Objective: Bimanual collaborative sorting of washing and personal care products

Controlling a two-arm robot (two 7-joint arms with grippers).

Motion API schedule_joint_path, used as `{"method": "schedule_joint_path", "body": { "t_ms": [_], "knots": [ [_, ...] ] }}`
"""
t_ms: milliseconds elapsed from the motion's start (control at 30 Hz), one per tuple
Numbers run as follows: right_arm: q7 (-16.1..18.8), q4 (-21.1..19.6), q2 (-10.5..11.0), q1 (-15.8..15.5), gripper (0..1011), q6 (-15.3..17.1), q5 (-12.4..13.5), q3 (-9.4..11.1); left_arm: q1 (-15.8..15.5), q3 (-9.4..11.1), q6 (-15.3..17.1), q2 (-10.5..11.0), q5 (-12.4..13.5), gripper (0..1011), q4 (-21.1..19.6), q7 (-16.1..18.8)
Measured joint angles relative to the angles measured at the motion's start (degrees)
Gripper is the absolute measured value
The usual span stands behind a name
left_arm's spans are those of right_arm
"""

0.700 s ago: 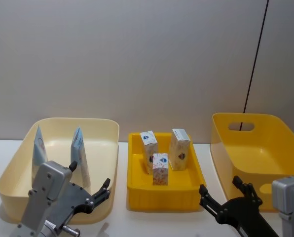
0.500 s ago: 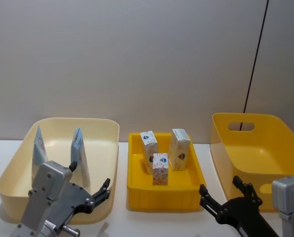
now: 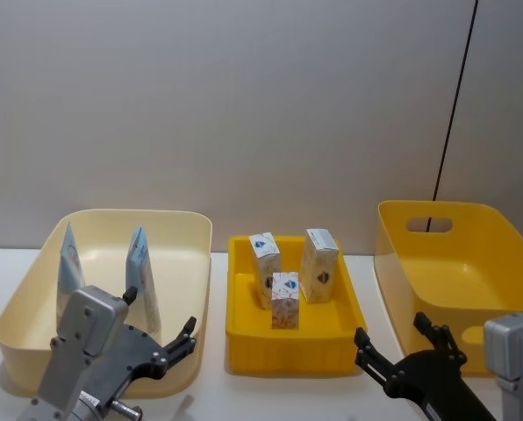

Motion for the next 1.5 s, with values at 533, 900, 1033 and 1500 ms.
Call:
{"method": "schedule_joint_path", "body": {
  "t_ms": [533, 900, 1033, 1500],
  "knots": [
    [0.00, 0.00, 0.00, 0.00, 1000, 0.00, 0.00, 0.00, 0.00, 0.00, 0.00, 0.00, 0.00, 1000, 0.00, 0.00],
    [0.00, 0.00, 0.00, 0.00, 1000, 0.00, 0.00, 0.00, 0.00, 0.00, 0.00, 0.00, 0.00, 1000, 0.00, 0.00],
    [0.00, 0.00, 0.00, 0.00, 1000, 0.00, 0.00, 0.00, -0.01, -0.06, 0.01, -0.01, -0.02, 999, 0.00, -0.06],
    [0.00, 0.00, 0.00, 0.00, 1000, 0.00, 0.00, 0.00, -1.60, -2.31, 2.12, -0.76, -4.15, 1000, 1.73, -2.99]
  ]
}}
